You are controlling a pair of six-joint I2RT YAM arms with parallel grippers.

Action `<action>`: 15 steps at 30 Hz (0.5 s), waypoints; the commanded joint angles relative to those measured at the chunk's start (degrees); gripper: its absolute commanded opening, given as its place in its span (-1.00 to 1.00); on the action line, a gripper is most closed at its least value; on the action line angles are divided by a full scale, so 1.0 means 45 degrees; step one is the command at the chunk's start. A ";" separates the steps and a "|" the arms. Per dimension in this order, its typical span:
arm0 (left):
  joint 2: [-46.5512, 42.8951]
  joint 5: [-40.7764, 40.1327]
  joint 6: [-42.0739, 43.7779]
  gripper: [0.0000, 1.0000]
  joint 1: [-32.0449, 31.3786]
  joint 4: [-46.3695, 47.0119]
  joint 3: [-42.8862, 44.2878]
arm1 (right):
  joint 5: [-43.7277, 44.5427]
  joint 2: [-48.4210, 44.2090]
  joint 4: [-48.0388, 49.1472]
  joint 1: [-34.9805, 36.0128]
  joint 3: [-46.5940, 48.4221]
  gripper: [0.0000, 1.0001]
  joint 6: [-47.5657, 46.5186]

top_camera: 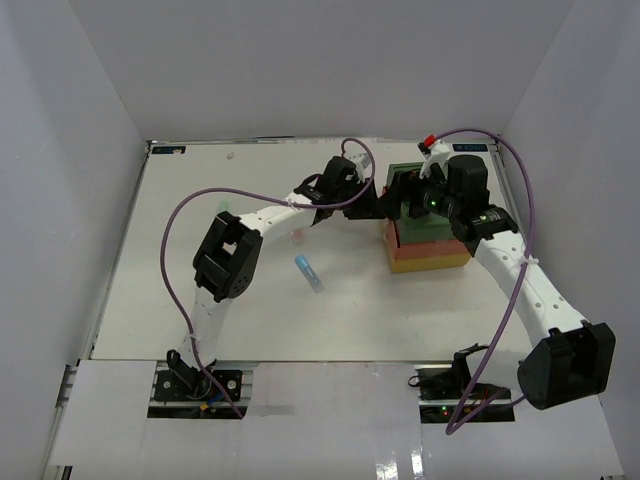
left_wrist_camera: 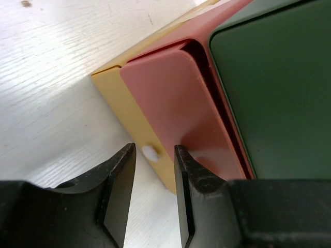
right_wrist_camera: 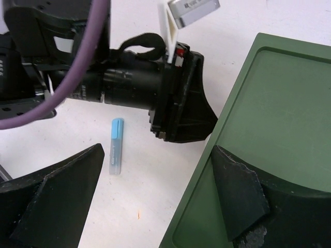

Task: Sort the stationery into containers
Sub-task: Close the drawer in the storage box.

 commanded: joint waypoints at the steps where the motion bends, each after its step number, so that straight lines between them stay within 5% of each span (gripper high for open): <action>1: 0.0245 0.0488 -0.0521 -0.07 -0.0181 0.0600 0.0600 | -0.0652 0.0197 0.0333 0.0091 0.0233 0.80 0.0287; 15: -0.0123 0.0194 -0.1146 0.00 0.0207 0.1030 0.0116 | -0.0145 0.0061 0.0490 0.0091 0.0310 0.81 0.0269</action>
